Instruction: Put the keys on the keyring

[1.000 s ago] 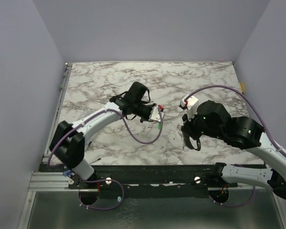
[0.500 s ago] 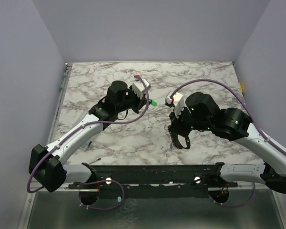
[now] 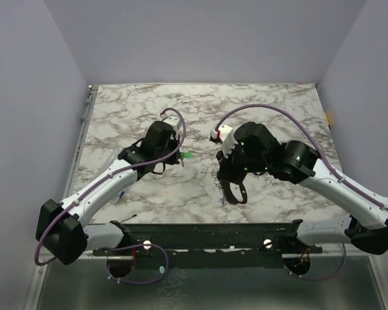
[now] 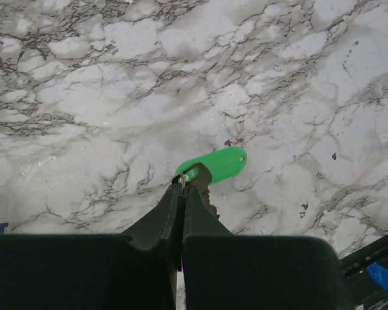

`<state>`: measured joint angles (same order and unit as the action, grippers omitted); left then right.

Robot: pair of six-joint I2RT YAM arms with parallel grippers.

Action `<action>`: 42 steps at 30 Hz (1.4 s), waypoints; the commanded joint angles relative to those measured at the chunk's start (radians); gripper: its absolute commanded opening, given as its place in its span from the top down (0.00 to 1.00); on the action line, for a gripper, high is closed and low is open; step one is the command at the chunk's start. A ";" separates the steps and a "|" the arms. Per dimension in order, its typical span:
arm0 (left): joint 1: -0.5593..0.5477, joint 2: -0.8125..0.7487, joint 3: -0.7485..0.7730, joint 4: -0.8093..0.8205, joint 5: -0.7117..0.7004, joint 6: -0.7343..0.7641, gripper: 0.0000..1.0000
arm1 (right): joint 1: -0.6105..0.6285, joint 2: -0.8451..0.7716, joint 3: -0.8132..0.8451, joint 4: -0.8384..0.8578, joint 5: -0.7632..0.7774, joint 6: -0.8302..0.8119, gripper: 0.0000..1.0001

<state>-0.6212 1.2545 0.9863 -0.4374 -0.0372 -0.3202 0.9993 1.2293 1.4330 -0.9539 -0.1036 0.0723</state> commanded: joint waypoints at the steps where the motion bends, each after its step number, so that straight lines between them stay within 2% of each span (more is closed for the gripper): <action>1: 0.008 -0.093 -0.121 0.108 -0.027 -0.044 1.00 | -0.005 -0.009 -0.004 0.040 -0.019 0.019 0.99; 3: -0.012 -0.021 -0.158 0.073 -0.263 -0.088 1.00 | -0.005 -0.004 -0.004 0.040 -0.022 0.020 0.99; 5: -0.014 0.066 -0.164 0.049 -0.209 -0.152 0.99 | -0.005 -0.009 -0.021 0.042 -0.014 0.024 0.99; 6: -0.018 0.095 -0.180 0.061 -0.184 -0.192 0.96 | -0.005 -0.018 -0.036 0.051 -0.009 0.028 0.99; 8: -0.043 0.118 -0.216 0.099 -0.200 -0.249 0.92 | -0.005 -0.030 -0.053 0.056 -0.003 0.034 0.99; 10: -0.084 0.121 -0.240 0.118 -0.243 -0.260 0.83 | -0.005 -0.044 -0.071 0.058 0.005 0.040 1.00; 11: -0.100 0.122 -0.243 0.120 -0.263 -0.253 0.73 | -0.005 -0.050 -0.078 0.058 0.008 0.043 0.99; 13: -0.115 0.124 -0.245 0.116 -0.288 -0.239 0.43 | -0.005 -0.065 -0.088 0.052 0.014 0.043 1.00; 15: -0.115 0.112 -0.242 0.106 -0.301 -0.225 0.23 | -0.005 -0.077 -0.100 0.050 0.020 0.043 0.99; 16: -0.117 0.100 -0.240 0.102 -0.309 -0.217 0.08 | -0.004 -0.083 -0.106 0.050 0.023 0.042 0.99; 17: -0.117 0.083 -0.239 0.099 -0.314 -0.211 0.02 | -0.005 -0.091 -0.111 0.050 0.027 0.041 1.00; 20: -0.117 0.029 -0.228 0.084 -0.329 -0.182 0.04 | -0.005 -0.108 -0.128 0.053 0.034 0.040 0.99; 23: -0.115 0.021 -0.219 0.050 -0.328 -0.176 0.17 | -0.005 -0.123 -0.136 0.049 0.037 0.036 0.99; 27: -0.116 0.056 -0.213 0.019 -0.227 -0.168 0.34 | -0.005 -0.136 -0.144 0.043 0.041 0.030 0.99; 30: -0.118 0.080 -0.213 -0.002 -0.139 -0.111 0.37 | -0.005 -0.139 -0.147 0.041 0.035 0.025 0.99; 34: -0.116 0.109 -0.201 -0.050 -0.137 -0.033 0.38 | -0.005 -0.144 -0.152 0.038 0.026 0.021 0.99; 39: -0.116 0.149 -0.198 -0.064 -0.139 -0.031 0.49 | -0.005 -0.148 -0.151 0.037 0.022 0.020 0.99; 41: -0.114 0.157 -0.200 -0.066 -0.141 -0.033 0.59 | -0.005 -0.147 -0.148 0.033 0.014 0.021 0.99; 42: -0.115 0.159 -0.200 -0.065 -0.134 -0.033 0.62 | -0.005 -0.147 -0.148 0.032 0.013 0.022 1.00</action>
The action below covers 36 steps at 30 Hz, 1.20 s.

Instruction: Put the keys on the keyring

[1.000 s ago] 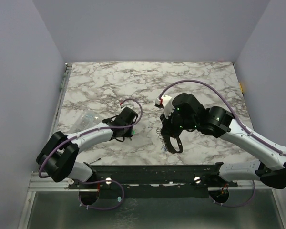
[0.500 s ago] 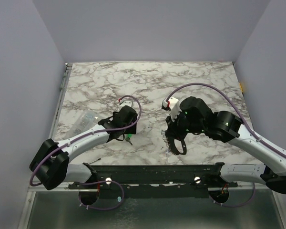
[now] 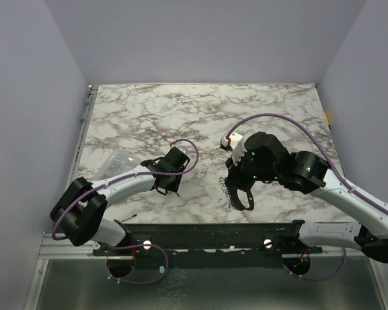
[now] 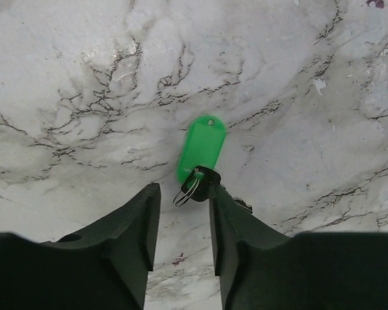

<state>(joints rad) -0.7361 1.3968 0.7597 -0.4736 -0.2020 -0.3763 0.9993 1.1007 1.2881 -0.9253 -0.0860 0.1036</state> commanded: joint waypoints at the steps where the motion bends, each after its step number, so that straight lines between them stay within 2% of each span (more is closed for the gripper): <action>1: 0.000 0.017 0.026 -0.028 0.034 0.023 0.63 | -0.005 -0.018 -0.002 0.002 -0.004 -0.009 0.99; 9: 0.004 0.012 0.038 -0.027 0.028 0.039 0.72 | -0.005 -0.014 -0.003 0.006 -0.016 -0.005 0.99; 15: 0.007 0.024 0.042 -0.026 0.052 0.049 0.73 | -0.004 -0.012 0.007 -0.001 -0.019 -0.003 0.99; 19: 0.010 0.030 0.043 -0.023 0.056 0.052 0.79 | -0.005 -0.014 0.002 -0.004 -0.022 -0.002 0.99; 28: 0.014 0.040 0.046 -0.023 0.050 0.051 0.72 | -0.005 -0.028 -0.001 -0.007 -0.027 0.006 0.99; 29: 0.015 0.042 0.047 -0.024 0.051 0.051 0.73 | -0.005 -0.030 -0.002 -0.006 -0.027 0.006 0.99; 33: 0.016 0.043 0.049 -0.025 0.049 0.052 0.91 | -0.005 -0.032 -0.004 -0.007 -0.027 0.007 0.99; 36: 0.017 0.046 0.050 -0.023 0.047 0.053 0.99 | -0.005 -0.033 -0.002 -0.010 -0.026 0.007 0.99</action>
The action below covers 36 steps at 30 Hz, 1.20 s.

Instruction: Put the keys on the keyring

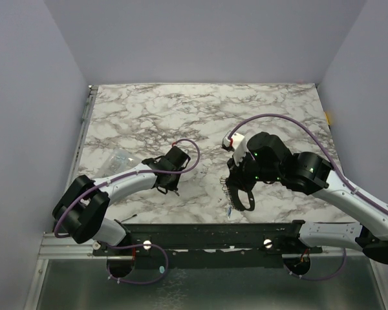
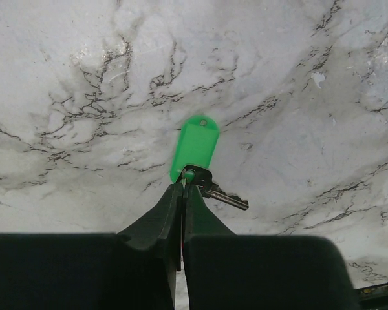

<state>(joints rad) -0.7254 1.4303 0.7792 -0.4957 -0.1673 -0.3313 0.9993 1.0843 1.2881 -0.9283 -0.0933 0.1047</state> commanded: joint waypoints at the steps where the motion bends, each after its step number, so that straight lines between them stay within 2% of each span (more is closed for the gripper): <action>1: 0.006 0.015 0.032 -0.002 0.009 0.006 1.00 | -0.005 -0.018 -0.001 -0.007 -0.018 0.006 0.99; 5: 0.006 -0.012 0.031 0.006 0.037 0.022 1.00 | -0.004 -0.021 -0.002 -0.007 -0.017 0.004 0.99; 17: 0.004 -0.396 0.075 0.128 0.333 0.312 1.00 | -0.005 0.017 0.028 0.022 -0.139 -0.044 0.99; 25: 0.003 -0.468 0.059 0.327 0.502 0.427 1.00 | -0.005 0.070 0.065 -0.007 -0.258 -0.136 0.99; 30: 0.002 -0.522 -0.028 0.525 0.610 0.497 1.00 | -0.005 0.073 0.056 0.004 -0.264 -0.149 0.99; 36: 0.003 -0.655 -0.210 0.749 0.705 0.694 1.00 | -0.005 0.054 -0.026 0.075 -0.305 -0.141 0.99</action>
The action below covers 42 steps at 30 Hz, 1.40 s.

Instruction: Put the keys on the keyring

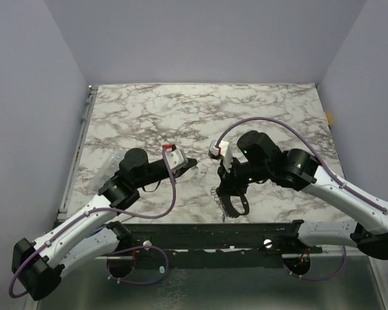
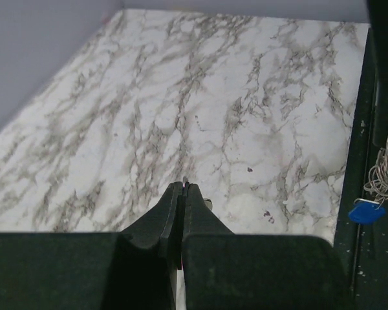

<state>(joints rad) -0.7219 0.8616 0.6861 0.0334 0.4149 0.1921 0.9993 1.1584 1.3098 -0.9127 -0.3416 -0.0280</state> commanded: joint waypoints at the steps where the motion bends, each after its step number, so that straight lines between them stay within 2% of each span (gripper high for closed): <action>1: -0.002 -0.103 -0.136 0.246 0.139 0.214 1.00 | -0.005 -0.026 -0.061 0.073 -0.050 -0.002 0.99; 10: -0.001 -0.141 -0.205 0.312 0.139 0.376 1.00 | -0.005 -0.047 -0.082 0.087 -0.014 0.013 0.99; 15: -0.001 -0.147 -0.233 0.410 0.141 0.332 1.00 | -0.005 -0.056 -0.065 0.070 -0.005 0.022 0.99; 21: -0.001 -0.126 -0.292 0.661 0.346 0.230 1.00 | -0.005 -0.054 -0.053 0.054 -0.013 0.025 0.99; 27: -0.001 -0.109 -0.279 0.696 0.176 0.132 1.00 | -0.005 -0.055 -0.040 0.041 -0.009 0.025 0.99; 32: 0.001 -0.093 -0.299 0.726 0.275 0.150 1.00 | -0.004 -0.045 -0.044 0.045 -0.019 0.022 0.99; 38: -0.001 -0.149 -0.348 0.732 0.213 0.159 1.00 | -0.005 -0.043 -0.030 0.102 -0.072 -0.026 0.99; 42: -0.002 -0.164 -0.364 0.735 0.246 0.146 1.00 | -0.005 -0.019 -0.020 0.100 -0.076 -0.049 0.99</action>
<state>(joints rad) -0.7219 0.7216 0.3420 0.7250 0.6376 0.3553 0.9993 1.1206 1.2484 -0.8528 -0.3798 -0.0414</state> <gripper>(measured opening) 0.017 0.059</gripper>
